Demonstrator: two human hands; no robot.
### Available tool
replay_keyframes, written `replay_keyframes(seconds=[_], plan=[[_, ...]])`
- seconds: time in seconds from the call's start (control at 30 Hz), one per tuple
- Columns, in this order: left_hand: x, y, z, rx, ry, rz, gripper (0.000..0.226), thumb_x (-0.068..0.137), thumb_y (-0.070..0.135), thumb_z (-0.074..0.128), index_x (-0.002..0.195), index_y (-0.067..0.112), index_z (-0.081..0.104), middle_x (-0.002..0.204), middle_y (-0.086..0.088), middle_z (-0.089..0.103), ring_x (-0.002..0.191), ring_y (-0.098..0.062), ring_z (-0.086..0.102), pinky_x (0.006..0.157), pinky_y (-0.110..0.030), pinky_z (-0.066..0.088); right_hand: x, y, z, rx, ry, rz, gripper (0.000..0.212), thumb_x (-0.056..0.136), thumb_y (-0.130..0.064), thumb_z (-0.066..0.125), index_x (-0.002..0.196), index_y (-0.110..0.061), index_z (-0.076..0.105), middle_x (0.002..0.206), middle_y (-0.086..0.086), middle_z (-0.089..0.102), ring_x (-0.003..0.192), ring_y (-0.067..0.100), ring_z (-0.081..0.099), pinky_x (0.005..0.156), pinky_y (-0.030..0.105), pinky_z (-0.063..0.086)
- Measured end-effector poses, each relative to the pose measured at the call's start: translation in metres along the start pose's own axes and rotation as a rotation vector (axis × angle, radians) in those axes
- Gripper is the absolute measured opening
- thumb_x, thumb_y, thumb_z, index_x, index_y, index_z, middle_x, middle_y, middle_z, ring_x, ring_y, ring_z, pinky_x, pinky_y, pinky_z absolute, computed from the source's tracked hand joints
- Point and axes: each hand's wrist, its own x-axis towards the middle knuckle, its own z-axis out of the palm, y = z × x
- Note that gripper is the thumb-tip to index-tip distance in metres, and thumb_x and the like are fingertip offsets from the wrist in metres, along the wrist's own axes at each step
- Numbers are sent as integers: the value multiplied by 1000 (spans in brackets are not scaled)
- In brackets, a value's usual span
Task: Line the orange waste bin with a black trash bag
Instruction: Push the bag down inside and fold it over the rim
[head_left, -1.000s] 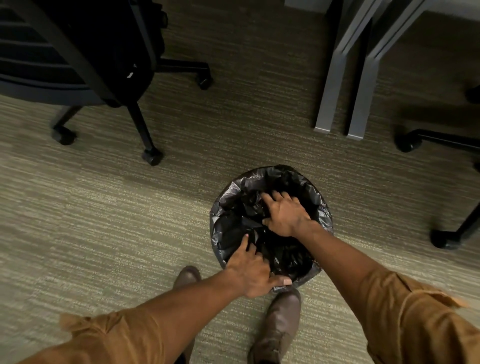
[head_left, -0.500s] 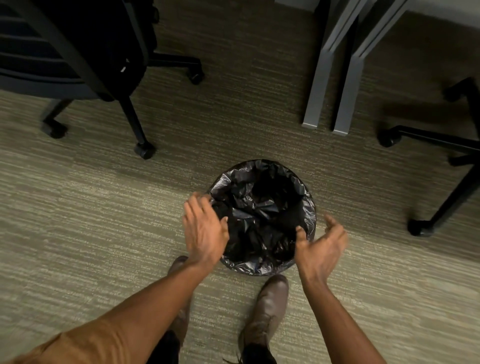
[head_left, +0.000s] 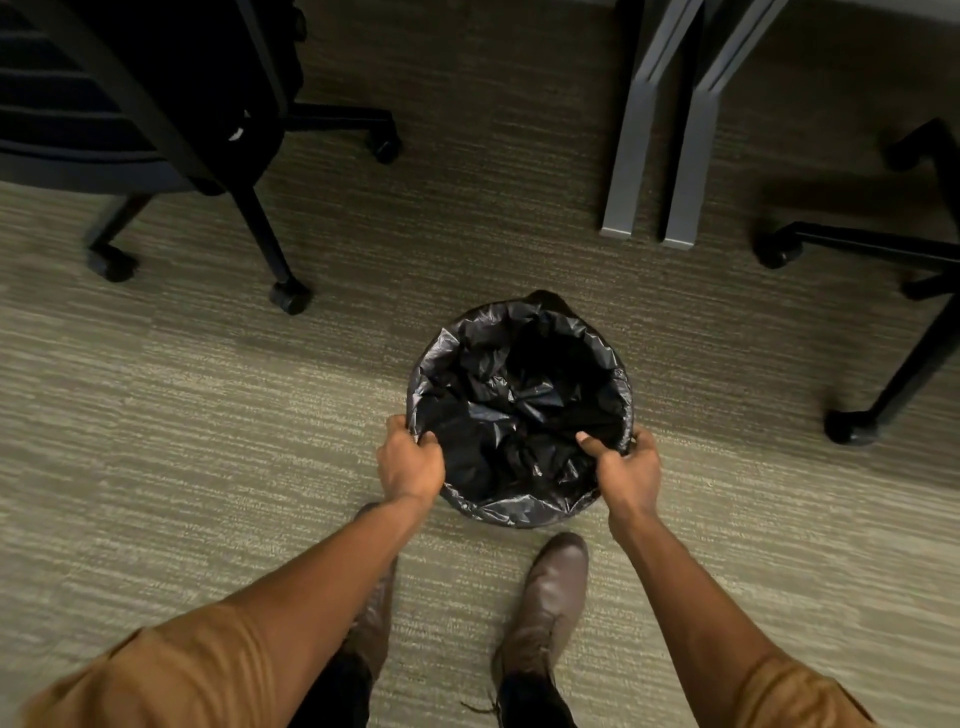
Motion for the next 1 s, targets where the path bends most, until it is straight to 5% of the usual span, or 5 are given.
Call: replay_keyframes(seconds=[0.2, 0.33, 0.5, 0.7, 1.0], plan=[[-2, -18, -1, -258, -23, -56, 52, 95, 53, 77, 117, 10, 57, 87, 1, 64, 77, -18, 63, 66, -29, 49, -30, 3, -13, 28, 90, -9, 83, 80, -45, 91, 145, -19, 47, 121, 3, 66, 104, 23, 67, 90, 36, 51], [-7, -24, 5, -238, -67, -218, 70, 79, 63, 88, 107, 5, 61, 94, -5, 73, 87, -27, 70, 82, -43, 61, -62, 21, -5, 27, 81, 47, 83, 78, -47, 92, 141, -18, 45, 102, -8, 60, 87, 8, 61, 80, 31, 49], [-12, -23, 14, -308, -211, -334, 65, 71, 45, 99, 117, 8, 72, 113, -9, 82, 104, -29, 75, 105, -50, 60, -75, 39, 16, 109, 39, 168, 75, 79, -33, 94, 136, -18, 48, 117, 7, 75, 105, 28, 72, 97, 38, 54], [-12, -8, 8, -561, -408, -406, 40, 88, 33, 85, 120, 9, 80, 110, -14, 87, 103, -35, 82, 102, -57, 63, -66, 42, 22, 82, -42, 209, 47, 84, 1, 82, 111, -23, 52, 100, 3, 75, 96, 26, 73, 102, 50, 58], [25, 15, -13, -790, -625, -294, 94, 96, 88, 36, 143, 15, 71, 140, -21, 75, 127, -42, 73, 108, -57, 54, -50, 55, 26, 227, -95, 207, 69, 57, 1, 70, 115, -34, 57, 110, 9, 80, 103, 34, 78, 90, 65, 63]])
